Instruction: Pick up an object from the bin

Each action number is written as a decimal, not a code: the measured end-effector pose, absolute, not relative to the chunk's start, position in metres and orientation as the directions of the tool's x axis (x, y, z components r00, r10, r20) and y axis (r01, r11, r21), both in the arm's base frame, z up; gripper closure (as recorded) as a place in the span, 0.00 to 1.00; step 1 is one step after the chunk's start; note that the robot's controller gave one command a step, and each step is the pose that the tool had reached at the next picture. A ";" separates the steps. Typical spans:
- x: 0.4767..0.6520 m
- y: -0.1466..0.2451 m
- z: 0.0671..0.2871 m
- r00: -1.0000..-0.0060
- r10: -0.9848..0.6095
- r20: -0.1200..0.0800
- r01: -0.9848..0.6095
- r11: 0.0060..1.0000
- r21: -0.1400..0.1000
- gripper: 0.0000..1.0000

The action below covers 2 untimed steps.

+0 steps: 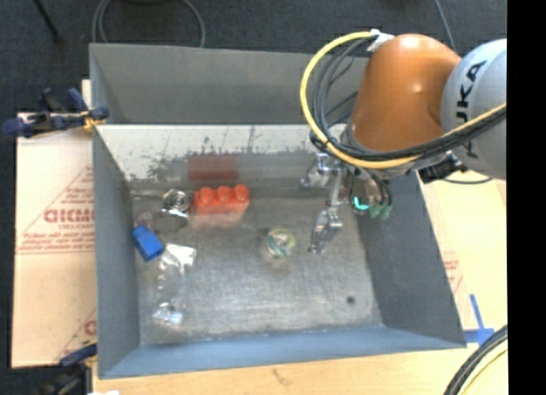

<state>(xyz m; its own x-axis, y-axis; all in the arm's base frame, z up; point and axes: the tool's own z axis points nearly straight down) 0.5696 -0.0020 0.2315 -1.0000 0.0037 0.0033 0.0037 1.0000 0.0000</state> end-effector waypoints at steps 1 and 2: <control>0.621 0.020 0.088 -0.994 -0.107 0.003 -0.107 0.994 0.000 0.00; 0.621 0.006 0.074 -0.991 0.137 -0.006 0.137 0.991 0.005 0.00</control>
Offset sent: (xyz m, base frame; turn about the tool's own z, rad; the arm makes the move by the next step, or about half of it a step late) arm 0.0517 0.0228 -0.1396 -0.1124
